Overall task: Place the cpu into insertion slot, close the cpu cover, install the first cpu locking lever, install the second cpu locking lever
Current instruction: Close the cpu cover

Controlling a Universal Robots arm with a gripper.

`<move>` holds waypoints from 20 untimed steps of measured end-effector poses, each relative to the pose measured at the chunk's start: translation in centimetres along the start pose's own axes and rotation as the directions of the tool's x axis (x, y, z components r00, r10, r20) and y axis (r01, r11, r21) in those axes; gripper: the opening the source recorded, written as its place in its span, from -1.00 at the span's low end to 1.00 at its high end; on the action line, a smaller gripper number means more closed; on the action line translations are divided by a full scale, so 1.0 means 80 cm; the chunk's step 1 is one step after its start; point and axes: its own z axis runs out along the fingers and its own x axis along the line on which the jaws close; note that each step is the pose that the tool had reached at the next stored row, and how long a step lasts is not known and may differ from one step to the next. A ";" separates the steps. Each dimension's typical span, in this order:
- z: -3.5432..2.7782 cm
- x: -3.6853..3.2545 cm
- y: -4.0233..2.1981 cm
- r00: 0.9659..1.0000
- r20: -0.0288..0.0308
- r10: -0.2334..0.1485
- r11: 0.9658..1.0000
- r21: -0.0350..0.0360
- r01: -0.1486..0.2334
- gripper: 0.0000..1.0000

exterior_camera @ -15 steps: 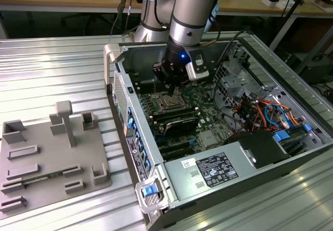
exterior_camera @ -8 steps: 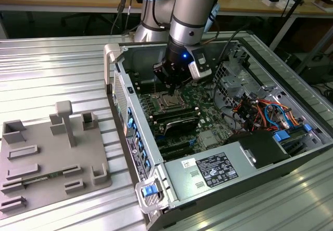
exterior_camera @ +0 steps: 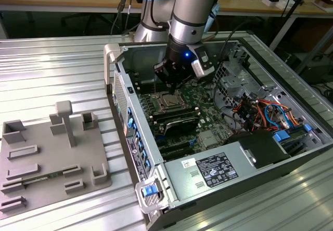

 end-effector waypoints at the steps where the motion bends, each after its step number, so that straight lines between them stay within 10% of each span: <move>1: 0.0000 0.0000 0.0000 1.000 0.001 -0.022 1.000 0.000 0.022 -0.79; 9: -0.0005 0.0000 -0.0001 0.987 0.007 -0.163 0.987 -0.004 0.163 -0.79; 20: -0.0053 -0.0007 -0.0001 0.986 0.006 -0.166 0.986 -0.001 0.166 -0.79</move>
